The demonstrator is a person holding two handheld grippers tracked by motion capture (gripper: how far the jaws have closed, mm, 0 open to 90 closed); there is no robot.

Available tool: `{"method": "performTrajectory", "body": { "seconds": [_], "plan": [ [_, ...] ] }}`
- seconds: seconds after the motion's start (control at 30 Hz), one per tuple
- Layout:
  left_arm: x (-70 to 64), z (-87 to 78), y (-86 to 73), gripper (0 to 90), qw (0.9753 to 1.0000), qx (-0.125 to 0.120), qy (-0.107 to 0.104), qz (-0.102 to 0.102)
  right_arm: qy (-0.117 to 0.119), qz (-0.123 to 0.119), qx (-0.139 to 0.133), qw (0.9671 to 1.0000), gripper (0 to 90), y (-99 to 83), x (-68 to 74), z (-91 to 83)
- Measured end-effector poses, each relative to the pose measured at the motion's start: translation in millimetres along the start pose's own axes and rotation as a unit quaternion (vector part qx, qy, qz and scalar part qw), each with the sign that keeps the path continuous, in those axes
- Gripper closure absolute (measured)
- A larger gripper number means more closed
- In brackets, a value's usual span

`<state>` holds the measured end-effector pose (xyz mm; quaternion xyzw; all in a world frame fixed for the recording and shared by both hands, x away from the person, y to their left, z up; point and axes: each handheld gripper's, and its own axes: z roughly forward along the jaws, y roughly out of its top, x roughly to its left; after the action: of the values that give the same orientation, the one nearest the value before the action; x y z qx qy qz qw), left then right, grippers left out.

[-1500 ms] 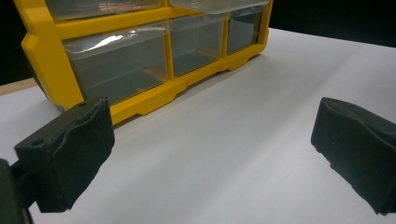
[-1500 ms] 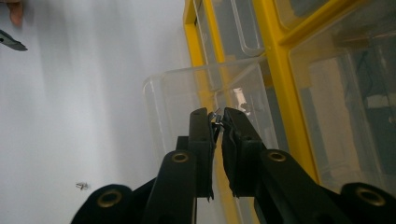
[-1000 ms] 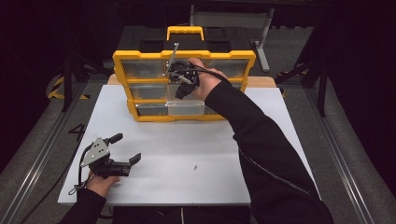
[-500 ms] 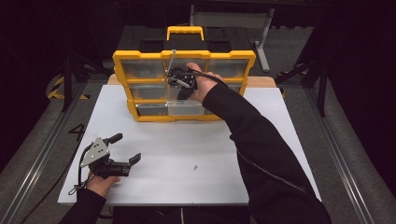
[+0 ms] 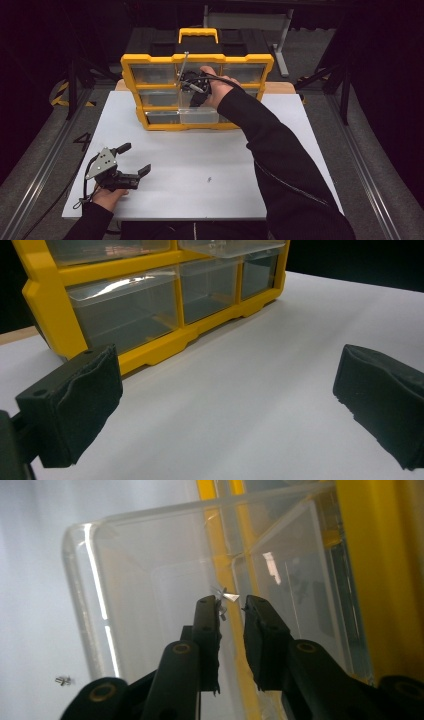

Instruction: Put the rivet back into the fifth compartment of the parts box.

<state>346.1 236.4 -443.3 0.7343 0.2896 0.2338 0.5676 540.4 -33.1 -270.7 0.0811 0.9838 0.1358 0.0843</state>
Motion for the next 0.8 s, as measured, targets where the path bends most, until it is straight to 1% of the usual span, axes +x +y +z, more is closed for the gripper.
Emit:
{"method": "performTrajectory", "body": {
  "seconds": [0.1, 0.13, 0.17, 0.2, 0.23, 0.27, 0.3, 0.37, 0.43, 0.53, 0.57, 0.6, 0.63, 0.67, 0.7, 0.73, 0.77, 0.8],
  "plan": [
    [-0.3, 0.2, 0.0, 0.3, 1.0, 0.0, -0.001, 0.0, -0.004, -0.002, 0.001, 1.0, 74.5, -0.5, 2.1, -3.5],
    [-0.4, 0.1, 0.0, 0.3, 1.0, 0.0, -0.001, 0.0, -0.011, -0.008, -0.011, 0.9999, 72.7, -0.8, 4.7, -10.2],
    [-0.4, 0.1, 0.0, 0.3, 1.0, 0.0, -0.001, 0.0, -0.011, -0.008, -0.011, 0.9999, 72.7, -0.8, 4.7, -10.2],
    [-0.2, 0.0, -0.1, 0.3, 1.0, 0.0, -0.001, 0.0, -0.014, -0.006, -0.016, 0.9998, 71.7, -1.6, 6.4, -14.9],
    [-0.2, 0.2, -0.1, 0.3, 1.0, 0.0, -0.001, -0.001, -0.018, -0.008, -0.027, 0.9994, 70.3, -2.7, 8.6, -20.4],
    [-0.3, 0.5, -0.3, 0.3, 1.0, 0.0, -0.001, -0.001, -0.022, -0.007, -0.033, 0.9992, 68.7, -3.7, 11.0, -25.5],
    [-0.4, 0.8, -0.4, 0.4, 1.0, 0.001, -0.001, 0.0, -0.026, -0.009, -0.045, 0.9986, 66.0, -5.9, 14.5, -33.0],
    [-0.7, 1.2, -0.6, 0.3, 1.0, 0.001, -0.002, 0.0, -0.039, -0.01, -0.055, 0.9977, 60.5, -9.9, 20.1, -45.3],
    [-0.7, 1.4, -0.6, 0.3, 1.0, 0.002, -0.002, 0.001, -0.043, -0.008, -0.067, 0.9968, 55.5, -13.7, 25.2, -53.8],
    [-0.8, 1.7, -0.7, 0.3, 1.0, 0.003, -0.003, 0.001, -0.052, 0.0, -0.087, 0.9948, 44.7, -21.1, 35.3, -66.0],
    [-0.8, 1.7, -0.7, 0.3, 1.0, 0.003, -0.003, 0.001, -0.053, 0.001, -0.093, 0.9942, 41.5, -23.5, 38.4, -69.3],
    [-0.8, 1.9, -0.9, 0.3, 1.0, 0.003, -0.002, 0.0, -0.053, 0.001, -0.093, 0.9942, 41.5, -23.5, 38.4, -69.3],
    [-0.7, 1.8, -0.9, 0.3, 1.0, 0.004, -0.002, 0.0, -0.053, -0.002, -0.1, 0.9936, 37.1, -26.8, 41.8, -72.6],
    [-0.8, 2.0, -1.0, 0.3, 1.0, 0.004, -0.002, 0.0, -0.058, 0.002, -0.107, 0.9926, 31.5, -31.7, 49.2, -76.4],
    [-0.7, 2.0, -1.0, 0.3, 1.0, 0.005, -0.002, 0.0, -0.058, 0.002, -0.107, 0.9926, 31.5, -31.7, 49.2, -76.4],
    [-0.6, 2.0, -1.1, 0.3, 1.0, 0.006, -0.002, 0.0, -0.057, -0.006, -0.108, 0.9925, 29.6, -33.7, 51.2, -77.8],
    [-0.6, 2.0, -1.1, 0.3, 1.0, 0.005, -0.002, 0.0, -0.056, -0.005, -0.112, 0.9921, 27.5, -37.5, 57.0, -79.4],
    [-0.5, 2.0, -1.1, 0.3, 1.0, 0.006, -0.002, 0.0, -0.055, -0.01, -0.116, 0.9916, 26.7, -40.1, 60.0, -80.1]
  ]
}}
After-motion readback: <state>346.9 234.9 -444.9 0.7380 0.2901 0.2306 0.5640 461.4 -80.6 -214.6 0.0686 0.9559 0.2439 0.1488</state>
